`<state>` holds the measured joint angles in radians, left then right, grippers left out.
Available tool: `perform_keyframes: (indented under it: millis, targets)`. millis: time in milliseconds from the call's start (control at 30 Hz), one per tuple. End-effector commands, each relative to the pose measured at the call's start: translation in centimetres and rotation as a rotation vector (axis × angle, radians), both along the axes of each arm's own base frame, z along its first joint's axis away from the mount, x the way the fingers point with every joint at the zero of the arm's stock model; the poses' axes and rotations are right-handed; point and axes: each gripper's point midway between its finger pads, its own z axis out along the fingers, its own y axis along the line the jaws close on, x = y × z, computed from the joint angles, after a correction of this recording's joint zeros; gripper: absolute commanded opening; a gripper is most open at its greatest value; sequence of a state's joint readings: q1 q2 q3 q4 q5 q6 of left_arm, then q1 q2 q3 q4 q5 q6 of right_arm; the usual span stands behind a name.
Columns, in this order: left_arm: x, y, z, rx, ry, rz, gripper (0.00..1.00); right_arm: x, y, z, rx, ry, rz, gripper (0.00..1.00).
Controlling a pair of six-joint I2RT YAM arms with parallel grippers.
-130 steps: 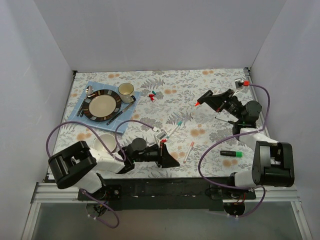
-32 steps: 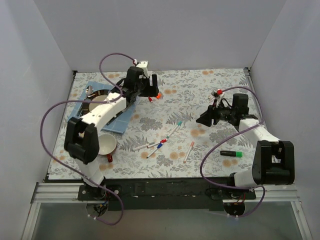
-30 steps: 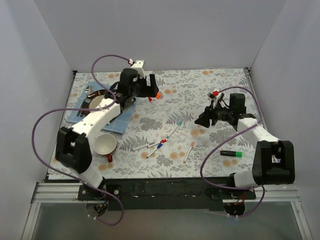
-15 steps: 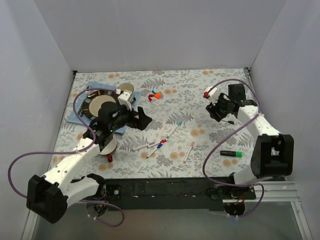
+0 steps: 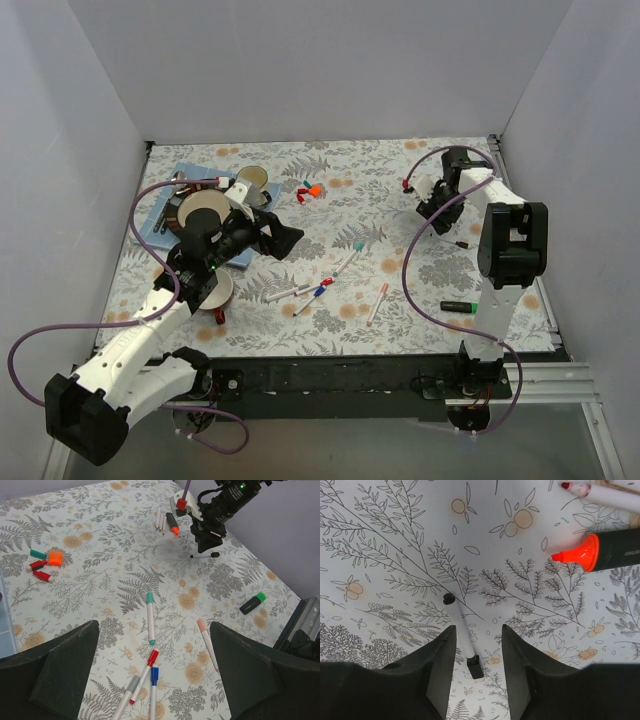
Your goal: Open the pen caps
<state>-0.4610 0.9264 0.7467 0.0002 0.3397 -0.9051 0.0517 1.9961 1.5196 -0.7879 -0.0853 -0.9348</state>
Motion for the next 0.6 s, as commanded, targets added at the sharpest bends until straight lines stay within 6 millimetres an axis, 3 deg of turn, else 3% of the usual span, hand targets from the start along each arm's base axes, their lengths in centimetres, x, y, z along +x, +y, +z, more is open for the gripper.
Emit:
perform_keyframes:
  millis: [0, 267, 567]
  targets:
    - [-0.3, -0.1, 0.8, -0.012, -0.022, -0.017, 0.93, -2.1, -0.5, 0.3, -0.028, 0.102, 0.045, 0.48]
    - [0.0, 0.0, 0.6, -0.006, -0.018, -0.010, 0.94, -3.3, 0.5, -0.5, 0.030, 0.139, 0.060, 0.48]
    - [-0.1, -0.2, 0.3, -0.003, -0.009, -0.020, 0.95, -2.7, -0.5, -2.7, -0.030, 0.139, 0.051, 0.44]
